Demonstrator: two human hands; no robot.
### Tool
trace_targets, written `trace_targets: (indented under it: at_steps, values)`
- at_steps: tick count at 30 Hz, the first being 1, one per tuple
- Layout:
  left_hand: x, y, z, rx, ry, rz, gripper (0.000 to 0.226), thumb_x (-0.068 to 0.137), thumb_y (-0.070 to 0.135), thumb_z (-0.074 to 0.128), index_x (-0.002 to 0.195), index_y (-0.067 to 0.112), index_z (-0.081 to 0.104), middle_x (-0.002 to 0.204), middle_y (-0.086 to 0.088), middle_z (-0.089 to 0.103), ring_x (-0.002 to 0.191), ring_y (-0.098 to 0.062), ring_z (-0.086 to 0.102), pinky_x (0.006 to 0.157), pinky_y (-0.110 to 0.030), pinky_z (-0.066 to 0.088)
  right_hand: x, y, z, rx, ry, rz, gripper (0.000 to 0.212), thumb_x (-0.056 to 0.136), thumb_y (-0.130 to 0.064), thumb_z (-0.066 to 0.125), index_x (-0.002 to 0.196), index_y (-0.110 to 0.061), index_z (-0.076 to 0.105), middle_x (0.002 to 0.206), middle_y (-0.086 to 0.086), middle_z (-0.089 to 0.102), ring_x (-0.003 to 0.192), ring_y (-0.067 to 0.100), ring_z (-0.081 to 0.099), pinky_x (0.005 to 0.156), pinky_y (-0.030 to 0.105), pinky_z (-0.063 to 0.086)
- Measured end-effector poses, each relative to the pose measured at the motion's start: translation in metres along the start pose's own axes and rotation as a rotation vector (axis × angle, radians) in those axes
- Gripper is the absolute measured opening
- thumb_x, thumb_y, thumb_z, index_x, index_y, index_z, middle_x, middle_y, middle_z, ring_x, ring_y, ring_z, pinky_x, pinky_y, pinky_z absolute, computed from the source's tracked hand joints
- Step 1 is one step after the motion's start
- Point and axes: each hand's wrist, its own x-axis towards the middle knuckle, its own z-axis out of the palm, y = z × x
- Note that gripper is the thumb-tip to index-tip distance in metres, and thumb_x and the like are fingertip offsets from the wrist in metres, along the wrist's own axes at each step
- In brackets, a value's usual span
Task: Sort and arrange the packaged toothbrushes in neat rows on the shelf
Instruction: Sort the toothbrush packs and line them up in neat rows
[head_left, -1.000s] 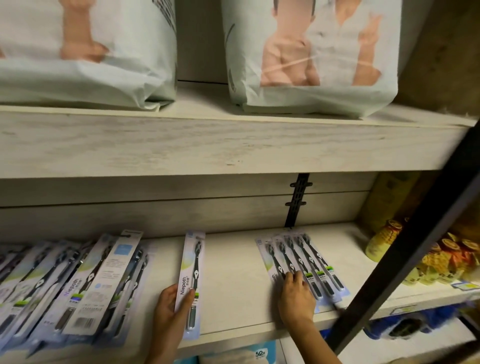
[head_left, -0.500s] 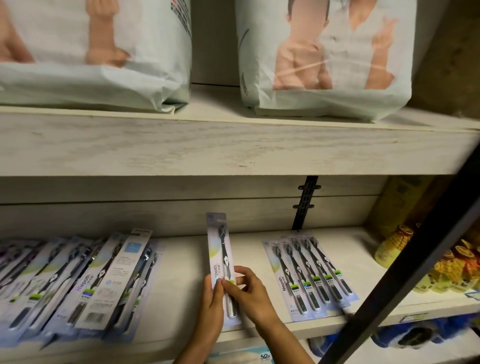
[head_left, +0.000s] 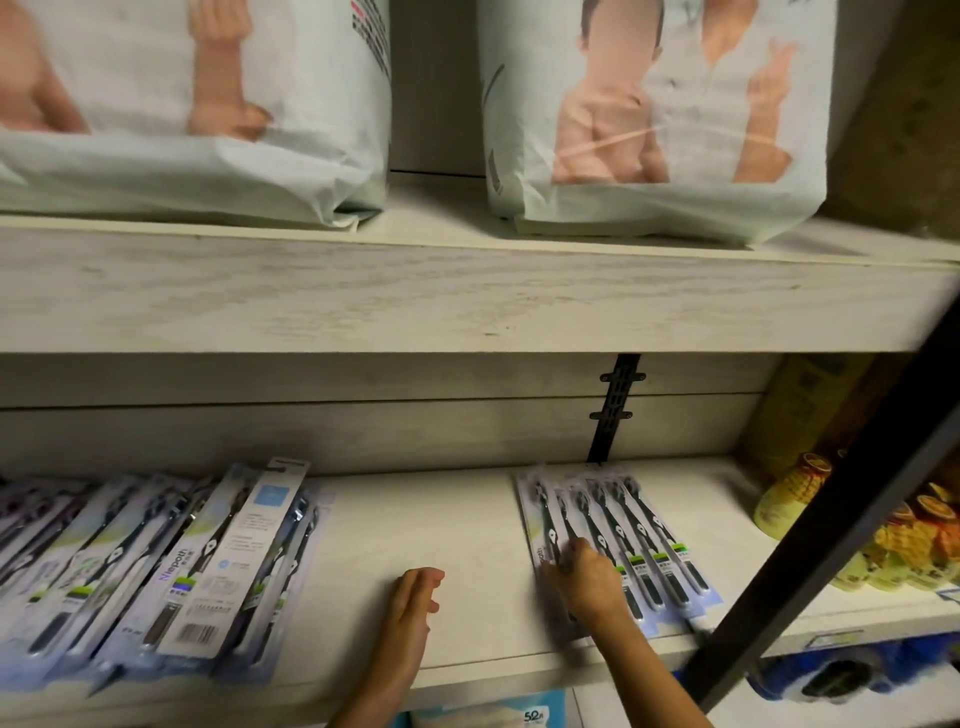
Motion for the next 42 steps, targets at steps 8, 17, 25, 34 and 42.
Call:
trace_targets:
  at_steps: [8, 17, 25, 34, 42]
  values:
    - [-0.002, 0.001, -0.003, -0.004, 0.018, -0.012, 0.033, 0.073, 0.042, 0.038, 0.086, 0.017, 0.056, 0.096, -0.002, 0.055, 0.076, -0.015, 0.048, 0.066, -0.027, 0.036, -0.007, 0.001, 0.011, -0.16, 0.102, -0.04, 0.031, 0.095, -0.033, 0.049, 0.116, -0.011, 0.056, 0.128, 0.012, 0.049, 0.097, 0.018, 0.062, 0.087, 0.027, 0.053]
    - [-0.01, 0.0, -0.011, 0.026, 0.054, -0.029, 0.026, 0.083, 0.037, 0.046, 0.088, 0.014, 0.056, 0.094, -0.003, 0.056, 0.075, -0.015, 0.049, 0.063, -0.028, 0.036, -0.013, 0.0, 0.01, -0.183, 0.074, 0.031, 0.041, 0.097, -0.024, 0.042, 0.134, -0.005, 0.039, 0.142, 0.016, 0.035, 0.112, 0.026, 0.056, 0.093, 0.031, 0.05]
    - [-0.025, -0.008, -0.054, 0.277, 0.092, 0.002, 0.014, 0.092, 0.017, 0.055, 0.081, 0.026, 0.056, 0.084, -0.002, 0.058, 0.077, -0.014, 0.052, 0.065, -0.018, 0.039, -0.035, -0.024, 0.006, -0.103, 0.002, -0.152, 0.045, 0.093, -0.025, 0.053, 0.133, -0.015, 0.036, 0.134, 0.01, 0.038, 0.112, 0.021, 0.055, 0.092, 0.029, 0.045]
    - [-0.014, 0.007, -0.142, 0.899, 0.55, 0.458, 0.013, 0.081, 0.009, 0.063, 0.094, 0.011, 0.064, 0.097, -0.004, 0.062, 0.092, -0.022, 0.057, 0.078, -0.033, 0.049, -0.083, -0.106, 0.046, 0.092, -0.195, -0.423, 0.035, 0.09, -0.037, 0.056, 0.124, -0.031, 0.047, 0.108, -0.01, 0.04, 0.072, 0.003, 0.044, 0.075, 0.018, 0.034]
    - [0.018, 0.024, -0.179, 1.458, 0.404, 0.144, 0.058, 0.091, 0.049, 0.04, 0.135, 0.013, 0.033, 0.135, -0.006, 0.042, 0.125, -0.02, 0.037, 0.102, -0.029, 0.034, -0.105, -0.148, 0.066, 0.162, -0.182, -0.442, 0.029, 0.089, -0.035, 0.059, 0.117, -0.034, 0.052, 0.105, -0.011, 0.043, 0.07, -0.007, 0.053, 0.075, 0.016, 0.037]
